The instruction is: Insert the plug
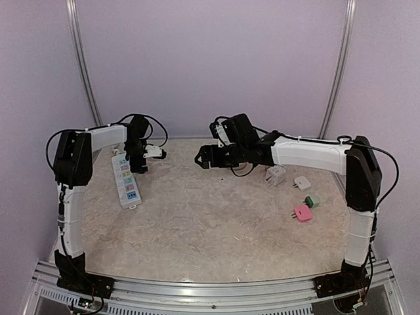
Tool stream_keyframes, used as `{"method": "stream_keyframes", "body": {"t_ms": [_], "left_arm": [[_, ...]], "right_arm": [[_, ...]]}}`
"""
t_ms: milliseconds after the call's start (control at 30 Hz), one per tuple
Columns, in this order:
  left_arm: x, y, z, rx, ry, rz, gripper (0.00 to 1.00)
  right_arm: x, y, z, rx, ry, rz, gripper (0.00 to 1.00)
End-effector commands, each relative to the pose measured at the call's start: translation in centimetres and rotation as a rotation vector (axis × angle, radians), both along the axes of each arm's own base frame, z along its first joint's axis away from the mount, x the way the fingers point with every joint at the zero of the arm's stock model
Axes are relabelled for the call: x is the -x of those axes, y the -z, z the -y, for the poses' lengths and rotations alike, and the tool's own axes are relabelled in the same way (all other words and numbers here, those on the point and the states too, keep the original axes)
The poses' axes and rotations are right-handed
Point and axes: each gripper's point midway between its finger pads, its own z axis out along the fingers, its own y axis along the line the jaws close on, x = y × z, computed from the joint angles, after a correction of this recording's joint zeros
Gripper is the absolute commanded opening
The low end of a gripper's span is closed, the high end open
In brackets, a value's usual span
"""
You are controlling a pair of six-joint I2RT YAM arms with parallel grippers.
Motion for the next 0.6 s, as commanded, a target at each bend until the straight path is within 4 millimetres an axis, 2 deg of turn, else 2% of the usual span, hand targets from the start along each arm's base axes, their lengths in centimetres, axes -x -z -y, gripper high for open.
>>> {"method": "stream_keyframes", "body": {"t_ms": [0, 100, 200, 267, 367, 467, 500, 567], "left_arm": [[0.5, -4.7, 0.8, 0.206, -0.206, 0.023, 0.96], [-2.8, -9.0, -0.9, 0.404, -0.494, 0.145, 0.99], [-5.7, -10.6, -4.3, 0.582, -0.806, 0.217, 0.99], [-6.5, -9.8, -7.1, 0.643, -0.962, 0.226, 0.99], [-6.7, -7.8, -9.8, 0.689, -1.125, 0.218, 0.99], [-6.1, -6.4, -10.7, 0.720, -1.242, 0.188, 0.99], [-5.7, -5.7, -12.0, 0.738, -1.312, 0.178, 0.99], [-4.9, -4.8, -12.2, 0.768, -1.384, 0.149, 0.99]], "right_arm": [[1.2, -1.0, 0.2, 0.019, -0.011, 0.025, 0.83], [1.6, -0.8, 0.0, 0.017, -0.015, 0.017, 0.83], [1.9, -0.8, -0.2, 0.016, -0.020, 0.011, 0.83], [2.0, -0.8, -0.1, 0.020, -0.019, 0.009, 0.83], [2.2, -1.0, 0.0, 0.027, -0.017, 0.014, 0.83], [2.3, -1.0, 0.2, 0.035, -0.014, 0.016, 0.83], [2.3, -1.0, 0.2, 0.037, -0.015, 0.017, 0.83], [2.2, -1.0, 0.2, 0.041, -0.015, 0.017, 0.83]]}}
